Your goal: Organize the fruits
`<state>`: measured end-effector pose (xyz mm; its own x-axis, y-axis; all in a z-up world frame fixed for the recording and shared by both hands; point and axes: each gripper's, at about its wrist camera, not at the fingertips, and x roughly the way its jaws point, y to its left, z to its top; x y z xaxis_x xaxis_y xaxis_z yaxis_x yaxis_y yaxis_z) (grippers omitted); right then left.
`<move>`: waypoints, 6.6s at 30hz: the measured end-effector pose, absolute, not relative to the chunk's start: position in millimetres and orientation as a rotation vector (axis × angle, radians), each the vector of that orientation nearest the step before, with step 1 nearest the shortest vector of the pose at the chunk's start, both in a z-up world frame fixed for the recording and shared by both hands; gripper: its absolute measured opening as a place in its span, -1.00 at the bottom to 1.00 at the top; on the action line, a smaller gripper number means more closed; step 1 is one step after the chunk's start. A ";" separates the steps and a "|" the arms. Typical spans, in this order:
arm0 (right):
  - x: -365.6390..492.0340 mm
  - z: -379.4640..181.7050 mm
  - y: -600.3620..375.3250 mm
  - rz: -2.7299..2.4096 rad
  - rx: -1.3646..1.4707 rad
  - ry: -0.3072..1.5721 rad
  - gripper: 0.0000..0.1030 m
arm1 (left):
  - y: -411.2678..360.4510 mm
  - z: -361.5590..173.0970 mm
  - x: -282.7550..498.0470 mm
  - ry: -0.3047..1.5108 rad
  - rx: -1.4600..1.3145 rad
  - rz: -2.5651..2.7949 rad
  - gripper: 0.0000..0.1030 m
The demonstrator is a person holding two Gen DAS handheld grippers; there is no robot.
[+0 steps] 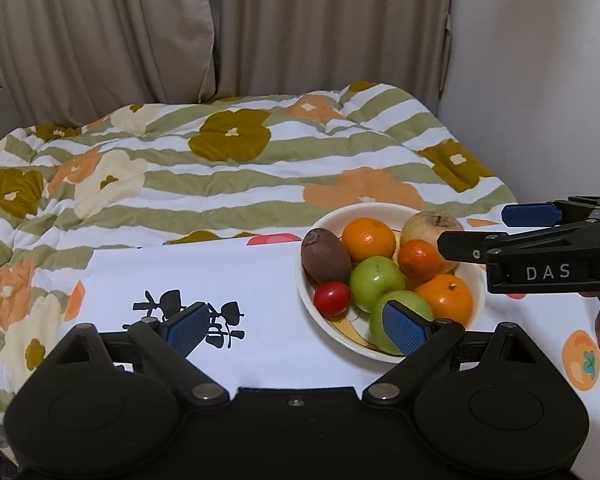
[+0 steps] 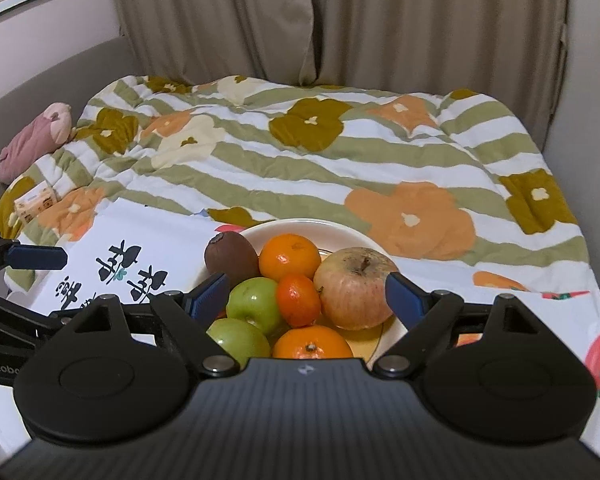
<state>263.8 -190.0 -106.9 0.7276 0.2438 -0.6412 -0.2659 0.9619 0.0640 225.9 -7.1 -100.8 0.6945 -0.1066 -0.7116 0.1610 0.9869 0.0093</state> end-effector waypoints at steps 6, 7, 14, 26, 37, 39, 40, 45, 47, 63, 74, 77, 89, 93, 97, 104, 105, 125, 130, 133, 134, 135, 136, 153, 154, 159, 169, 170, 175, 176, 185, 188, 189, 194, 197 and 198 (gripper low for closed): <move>237.7 -90.7 -193.0 0.222 -0.016 0.683 0.95 | -3.1 -89.7 209.3 0.755 0.087 -0.183 0.86; 231.8 -88.2 -193.6 0.211 -0.012 0.680 0.95 | -2.4 -87.6 205.7 0.750 0.088 -0.189 0.86; 189.8 -76.8 -198.8 0.098 0.035 0.655 1.00 | -4.8 -72.5 172.2 0.691 0.126 -0.237 0.99; 115.6 -69.6 -203.8 -0.051 0.091 0.630 1.00 | 4.3 -69.2 127.2 0.634 0.191 -0.357 1.00; 71.5 -101.0 -194.8 -0.143 0.165 0.695 1.00 | 3.3 -100.4 115.2 0.652 0.262 -0.519 0.96; 70.2 -110.9 -196.0 -0.147 0.183 0.707 1.00 | -0.5 -109.7 115.9 0.666 0.281 -0.538 0.92; 69.4 -116.7 -196.7 -0.149 0.188 0.715 1.00 | -3.1 -115.4 116.3 0.673 0.286 -0.548 0.88; 68.3 -145.8 -200.7 -0.137 0.179 0.752 1.00 | -15.3 -144.2 120.2 0.706 0.323 -0.594 0.71; 67.9 -155.2 -202.3 -0.131 0.194 0.765 1.00 | -20.2 -155.6 122.8 0.728 0.344 -0.612 0.63; 78.4 -195.2 -184.8 -0.072 0.194 0.840 0.79 | -46.0 -204.7 149.0 0.822 0.421 -0.685 -0.11; 89.4 -197.2 -175.9 -0.052 0.179 0.862 0.58 | -38.3 -205.9 151.0 0.846 0.406 -0.693 -0.31; 93.0 -198.3 -174.9 -0.048 0.177 0.866 0.50 | -31.3 -205.5 149.6 0.851 0.395 -0.676 -0.31; 99.8 -204.4 -175.4 -0.063 0.171 0.891 0.39 | -17.2 -201.7 139.8 0.866 0.352 -0.631 -0.31; 102.8 -206.9 -177.5 -0.059 0.186 0.912 0.02 | -11.1 -199.0 139.3 0.865 0.348 -0.618 -0.31; 101.5 -203.2 -174.1 -0.065 0.175 0.903 0.02 | -3.2 -194.0 139.7 0.860 0.336 -0.599 -0.31; 98.0 -186.1 -166.4 -0.056 0.171 0.879 0.02 | 9.5 -174.0 137.8 0.836 0.289 -0.562 -0.31; 97.3 -181.6 -165.1 -0.055 0.171 0.873 0.02 | 10.5 -170.3 137.4 0.830 0.285 -0.560 -0.31; 156.8 -120.4 -186.3 0.117 0.087 0.795 0.01 | -2.0 -100.8 179.8 0.742 0.137 -0.360 -0.31; 188.4 -115.1 -203.4 0.177 0.055 0.782 0.01 | -16.0 -99.6 201.7 0.746 0.107 -0.292 -0.31; 204.7 -115.2 -212.8 0.205 0.044 0.780 0.02 | -24.3 -102.6 214.7 0.752 0.097 -0.258 -0.31; 209.4 -115.4 -215.8 0.212 0.040 0.779 0.02 | -26.7 -104.4 219.6 0.757 0.091 -0.248 -0.31; 214.4 -116.1 -219.0 0.220 0.036 0.779 0.02 | -28.6 -106.1 223.6 0.760 0.087 -0.239 -0.31; 219.8 -116.8 -222.4 0.229 0.033 0.780 0.02 | -30.8 -108.1 227.7 0.764 0.085 -0.228 -0.31; 255.2 -137.1 -253.7 0.290 0.017 0.818 0.01 | -41.5 -136.6 265.8 0.819 0.037 -0.130 0.44; 255.6 -136.8 -254.1 0.291 0.017 0.817 0.01 | -41.1 -133.8 263.8 0.804 0.034 -0.126 0.56; 258.8 -136.3 -253.2 0.294 0.014 0.809 0.01 | -38.9 -121.5 255.4 0.781 0.027 -0.110 0.75; 268.7 -138.2 -244.3 0.326 -0.005 0.817 0.01 | -35.1 -105.1 236.1 0.763 0.019 -0.080 0.88; 270.0 -138.6 -243.6 0.324 -0.007 0.821 0.01 | -34.9 -104.0 234.6 0.764 0.017 -0.073 0.89; 278.1 -145.4 -242.7 0.319 0.000 0.844 0.01 | -37.0 -100.5 226.5 0.756 0.023 -0.058 0.95; 279.5 -146.9 -242.8 0.322 -0.001 0.847 0.01 | -37.5 -100.6 225.7 0.756 0.026 -0.057 0.95; 292.4 -162.3 -243.9 0.327 -0.002 0.865 0.34 | -38.9 -111.3 220.2 0.776 0.021 -0.035 0.95; 289.6 -160.4 -245.4 0.328 0.019 0.846 0.85 | -38.6 -113.4 216.5 0.783 0.016 -0.027 0.95; 287.9 -159.0 -245.9 0.330 0.028 0.843 0.90 | -38.5 -113.3 214.9 0.783 0.016 -0.025 0.95; 273.4 -150.3 -247.5 0.313 0.067 0.837 0.95 | -36.1 -107.4 203.7 0.769 0.007 -0.029 0.95; 257.9 -138.4 -248.1 0.283 0.072 0.814 0.95 | -33.2 -99.8 195.5 0.749 0.001 -0.042 0.95; 251.1 -132.4 -247.4 0.269 0.069 0.802 0.95 | -32.0 -96.4 191.6 0.740 0.000 -0.047 0.95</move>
